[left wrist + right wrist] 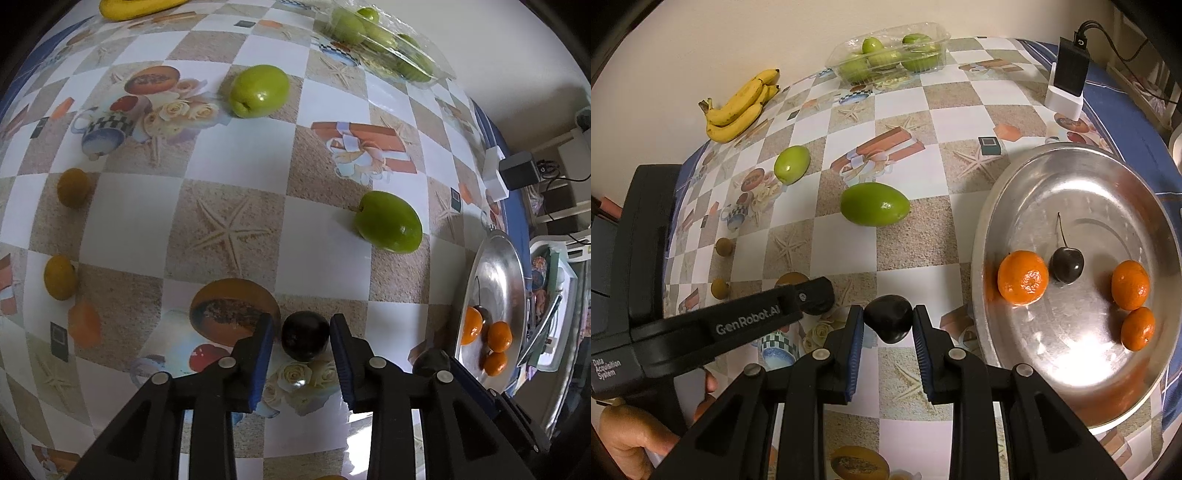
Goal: Organize fruits
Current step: 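Lift the held dark cherries with both grippers off the tablecloth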
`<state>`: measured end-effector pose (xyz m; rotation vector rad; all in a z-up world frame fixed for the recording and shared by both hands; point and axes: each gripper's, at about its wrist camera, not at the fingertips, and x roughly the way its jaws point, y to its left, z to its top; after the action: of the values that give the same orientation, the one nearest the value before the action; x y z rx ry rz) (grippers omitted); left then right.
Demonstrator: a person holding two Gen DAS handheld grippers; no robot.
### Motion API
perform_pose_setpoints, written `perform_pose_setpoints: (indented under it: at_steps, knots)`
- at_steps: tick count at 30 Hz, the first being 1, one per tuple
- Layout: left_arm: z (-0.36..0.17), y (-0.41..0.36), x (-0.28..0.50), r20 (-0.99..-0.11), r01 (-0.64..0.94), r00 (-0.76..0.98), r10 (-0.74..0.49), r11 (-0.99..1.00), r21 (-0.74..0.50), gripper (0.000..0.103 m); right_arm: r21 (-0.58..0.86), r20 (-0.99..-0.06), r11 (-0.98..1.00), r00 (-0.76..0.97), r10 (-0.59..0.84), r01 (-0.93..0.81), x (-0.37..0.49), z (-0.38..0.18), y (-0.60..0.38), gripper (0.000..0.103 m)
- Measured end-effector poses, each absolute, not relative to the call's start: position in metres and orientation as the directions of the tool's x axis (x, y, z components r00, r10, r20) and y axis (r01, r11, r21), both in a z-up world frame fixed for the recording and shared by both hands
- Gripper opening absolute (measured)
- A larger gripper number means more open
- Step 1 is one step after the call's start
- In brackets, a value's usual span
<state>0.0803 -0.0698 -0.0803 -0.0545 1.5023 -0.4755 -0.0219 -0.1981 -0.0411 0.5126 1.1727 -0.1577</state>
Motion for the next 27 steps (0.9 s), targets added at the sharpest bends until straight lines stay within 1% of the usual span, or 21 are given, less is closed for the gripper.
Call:
perform_pose_setpoints:
  at_steps: [12,13,14,17,27]
  knots:
    - [-0.080,-0.073,0.081,-0.948,0.270,0.012,-0.319,0.913,-0.304,0.034,0.304,-0.910,0.873,0.388,0.147,0.382,-0.022,-0.041,-0.198,0.028]
    - [-0.080,-0.073,0.080,-0.948,0.272,0.012,-0.319,0.913,-0.304,0.034,0.304,-0.910,0.873,0.389,0.147,0.382,-0.022,-0.041,-0.198,0.028]
    - [-0.079,-0.072,0.081,-0.946,0.272,0.015,-0.323,0.912,-0.307,0.032,0.305,-0.909,0.872,0.390,0.146,0.383,-0.022,-0.041,-0.198,0.028]
    - [-0.076,-0.071,0.081,-0.947,0.271,0.026,-0.321,0.914,-0.303,0.031,0.305,-0.909,0.871,0.390,0.147,0.384,-0.022,-0.041,-0.199,0.028]
    - [-0.051,-0.062,0.085,-0.929,0.270,0.093,-0.359,0.907,-0.323,0.030,0.310,-0.905,0.864,0.400,0.142,0.397,-0.024,-0.036,-0.202,0.028]
